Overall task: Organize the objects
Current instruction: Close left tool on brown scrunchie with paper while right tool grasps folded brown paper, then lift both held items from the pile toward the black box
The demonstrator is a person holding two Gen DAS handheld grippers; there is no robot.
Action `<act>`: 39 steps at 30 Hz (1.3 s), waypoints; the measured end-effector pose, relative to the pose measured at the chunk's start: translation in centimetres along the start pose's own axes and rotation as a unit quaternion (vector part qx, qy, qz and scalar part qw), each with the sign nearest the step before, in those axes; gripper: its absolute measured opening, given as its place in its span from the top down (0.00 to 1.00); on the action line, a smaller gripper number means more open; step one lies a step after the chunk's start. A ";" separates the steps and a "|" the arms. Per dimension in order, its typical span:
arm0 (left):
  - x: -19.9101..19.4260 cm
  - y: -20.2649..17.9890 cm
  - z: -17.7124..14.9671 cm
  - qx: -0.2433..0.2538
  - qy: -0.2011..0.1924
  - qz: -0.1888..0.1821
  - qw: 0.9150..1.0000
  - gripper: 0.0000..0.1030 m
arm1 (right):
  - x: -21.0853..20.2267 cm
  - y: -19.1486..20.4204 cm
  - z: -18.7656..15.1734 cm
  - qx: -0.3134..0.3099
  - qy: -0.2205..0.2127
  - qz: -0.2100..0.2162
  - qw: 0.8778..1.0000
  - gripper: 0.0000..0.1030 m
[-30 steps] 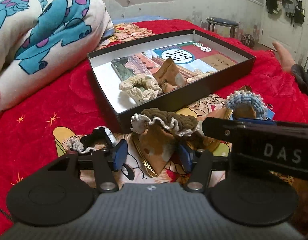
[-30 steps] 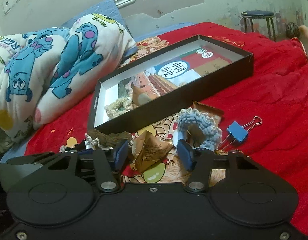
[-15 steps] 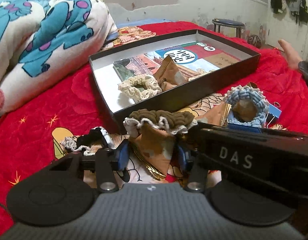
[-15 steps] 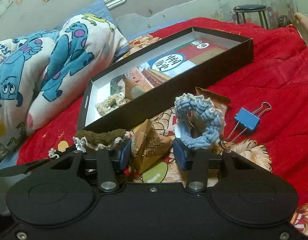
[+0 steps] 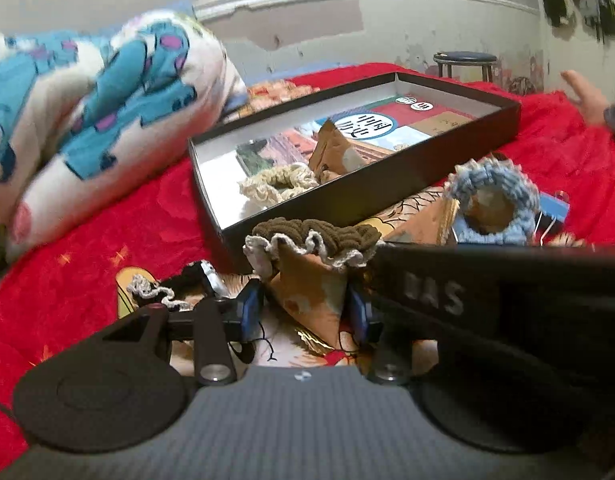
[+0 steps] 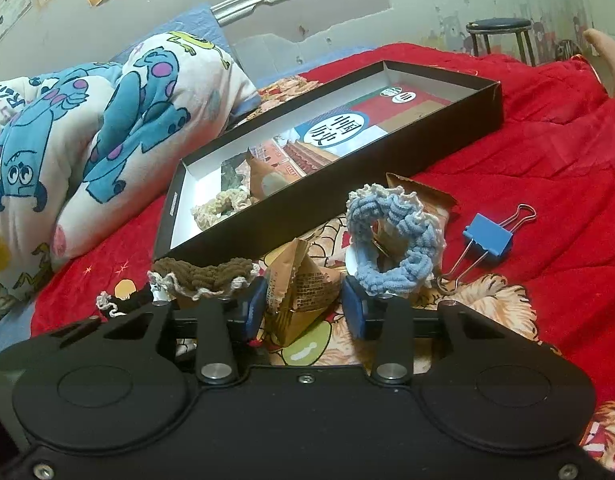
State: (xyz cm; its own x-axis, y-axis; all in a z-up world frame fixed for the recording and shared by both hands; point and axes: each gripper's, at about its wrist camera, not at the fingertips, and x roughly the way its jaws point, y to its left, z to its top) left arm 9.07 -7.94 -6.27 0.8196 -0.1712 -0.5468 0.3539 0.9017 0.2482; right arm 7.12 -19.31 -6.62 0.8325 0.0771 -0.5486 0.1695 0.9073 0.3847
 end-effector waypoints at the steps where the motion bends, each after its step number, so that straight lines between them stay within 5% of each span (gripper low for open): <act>1: -0.1 -0.3 0.0 0.006 -0.002 0.006 1.000 0.52 | -0.1 -0.1 0.0 0.002 -0.001 0.002 1.000 0.61; 17: -2.4 -0.8 -0.1 -0.015 0.043 0.051 0.998 0.57 | -2.7 -1.4 -1.2 0.027 -0.009 0.021 0.999 0.63; 30: -6.0 -1.3 -0.6 -0.031 0.074 0.017 0.997 0.58 | -6.7 -1.7 -1.5 0.023 -0.009 -0.004 1.000 0.63; 39: -9.4 -2.5 -1.4 -0.035 0.060 0.018 0.997 0.58 | -7.8 -4.1 -0.2 0.055 0.005 0.007 0.998 0.63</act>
State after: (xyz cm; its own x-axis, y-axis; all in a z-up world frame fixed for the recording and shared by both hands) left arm -0.16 -8.01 -2.84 0.7696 -0.0922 -0.6318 0.2887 0.9329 0.2155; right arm -0.18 -23.57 -4.04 0.8302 0.0936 -0.5496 0.2153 0.8554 0.4710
